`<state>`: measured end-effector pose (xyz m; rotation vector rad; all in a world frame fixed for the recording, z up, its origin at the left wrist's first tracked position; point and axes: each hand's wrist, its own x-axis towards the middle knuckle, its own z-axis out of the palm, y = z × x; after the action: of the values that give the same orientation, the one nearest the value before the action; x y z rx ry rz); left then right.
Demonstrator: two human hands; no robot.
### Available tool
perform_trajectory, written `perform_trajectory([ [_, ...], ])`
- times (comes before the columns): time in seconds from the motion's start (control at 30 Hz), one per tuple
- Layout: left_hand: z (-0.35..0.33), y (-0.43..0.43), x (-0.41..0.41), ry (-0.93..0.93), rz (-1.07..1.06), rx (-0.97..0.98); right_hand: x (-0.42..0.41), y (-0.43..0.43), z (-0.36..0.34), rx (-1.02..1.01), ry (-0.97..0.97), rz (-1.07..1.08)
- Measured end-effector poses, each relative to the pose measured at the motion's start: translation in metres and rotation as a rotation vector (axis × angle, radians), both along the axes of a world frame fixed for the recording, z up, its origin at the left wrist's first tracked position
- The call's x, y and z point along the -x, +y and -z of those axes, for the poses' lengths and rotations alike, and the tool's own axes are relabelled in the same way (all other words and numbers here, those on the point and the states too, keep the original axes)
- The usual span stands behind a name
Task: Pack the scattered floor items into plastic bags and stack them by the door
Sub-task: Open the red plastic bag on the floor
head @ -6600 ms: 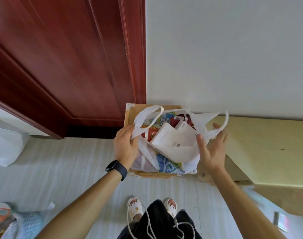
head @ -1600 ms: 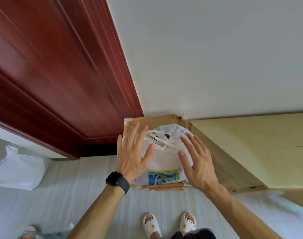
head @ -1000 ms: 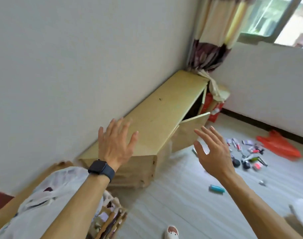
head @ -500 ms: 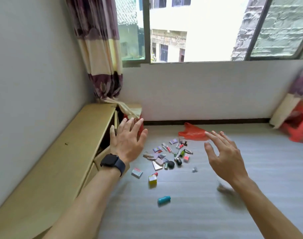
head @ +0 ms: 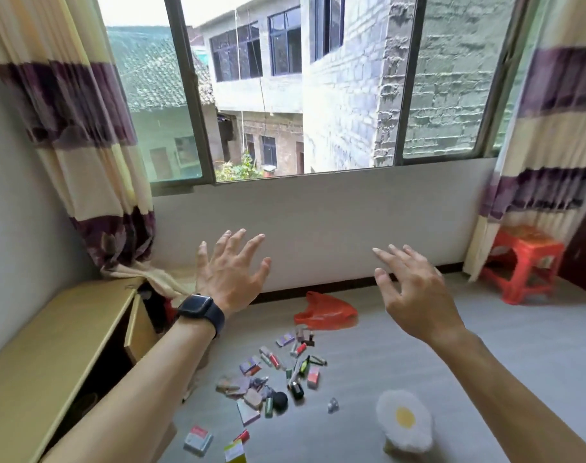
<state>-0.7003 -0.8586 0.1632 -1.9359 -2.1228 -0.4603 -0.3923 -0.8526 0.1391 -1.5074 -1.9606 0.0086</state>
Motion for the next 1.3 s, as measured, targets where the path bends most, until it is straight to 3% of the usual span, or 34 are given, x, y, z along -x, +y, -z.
perform_trajectory([
  [0.27, -0.003, 0.17, -0.001, -0.026, 0.066, -0.081, 0.0, 0.171, -0.014, -0.046, -0.015, 0.016],
  [0.6, 0.01, 0.38, 0.002, -0.043, 0.121, -0.033, -0.011, 0.363, 0.016, 0.009, -0.011, 0.071],
  [0.9, 0.063, 0.553, -0.011, -0.04, 0.119, 0.024, -0.025, 0.542, 0.049, 0.041, -0.052, 0.065],
  [1.3, 0.153, 0.766, 0.0, -0.103, -0.045, 0.214, -0.024, 0.771, 0.12, 0.271, -0.069, -0.063],
])
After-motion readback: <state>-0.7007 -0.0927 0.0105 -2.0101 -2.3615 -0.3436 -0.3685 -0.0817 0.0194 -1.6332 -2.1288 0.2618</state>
